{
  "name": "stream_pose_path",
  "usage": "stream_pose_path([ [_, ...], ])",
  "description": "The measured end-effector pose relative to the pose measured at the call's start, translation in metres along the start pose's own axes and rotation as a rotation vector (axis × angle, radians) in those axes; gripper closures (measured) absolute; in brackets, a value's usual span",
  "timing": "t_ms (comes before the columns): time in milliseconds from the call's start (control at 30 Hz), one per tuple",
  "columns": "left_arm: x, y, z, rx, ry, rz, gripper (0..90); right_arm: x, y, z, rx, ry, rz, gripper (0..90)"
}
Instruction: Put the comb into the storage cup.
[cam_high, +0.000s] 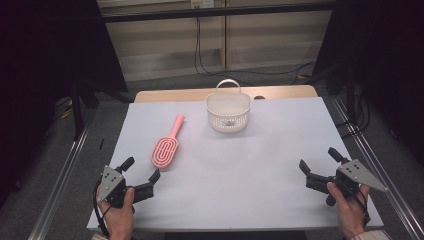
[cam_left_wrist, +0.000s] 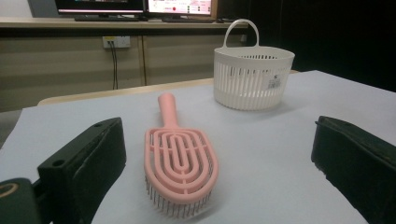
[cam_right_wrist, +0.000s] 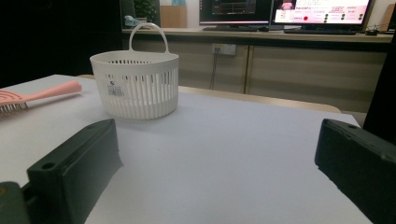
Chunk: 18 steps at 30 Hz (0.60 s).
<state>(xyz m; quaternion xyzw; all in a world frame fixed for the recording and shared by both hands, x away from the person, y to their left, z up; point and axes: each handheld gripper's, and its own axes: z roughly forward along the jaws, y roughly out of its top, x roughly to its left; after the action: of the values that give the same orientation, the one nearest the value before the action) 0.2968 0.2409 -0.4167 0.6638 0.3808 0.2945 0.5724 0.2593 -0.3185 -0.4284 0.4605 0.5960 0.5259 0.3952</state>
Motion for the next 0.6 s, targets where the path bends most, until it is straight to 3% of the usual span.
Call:
stream_pose_path([
  [300,0.002,0.003,0.004,0.015,-0.031,-0.005,4.1,0.000,-0.001,0.000,0.005,0.018,-0.004,0.0],
  [333,0.003,0.003,0.007,0.061,-0.036,0.014,4.6,0.000,-0.001,0.000,0.006,0.021,-0.005,0.0],
  [467,0.003,0.004,0.012,0.083,-0.035,0.008,4.2,0.000,-0.001,0.000,0.006,0.027,-0.004,0.0],
  [600,0.004,0.007,0.020,0.108,-0.084,0.001,4.0,0.000,-0.001,0.000,0.005,0.027,-0.005,0.0],
])
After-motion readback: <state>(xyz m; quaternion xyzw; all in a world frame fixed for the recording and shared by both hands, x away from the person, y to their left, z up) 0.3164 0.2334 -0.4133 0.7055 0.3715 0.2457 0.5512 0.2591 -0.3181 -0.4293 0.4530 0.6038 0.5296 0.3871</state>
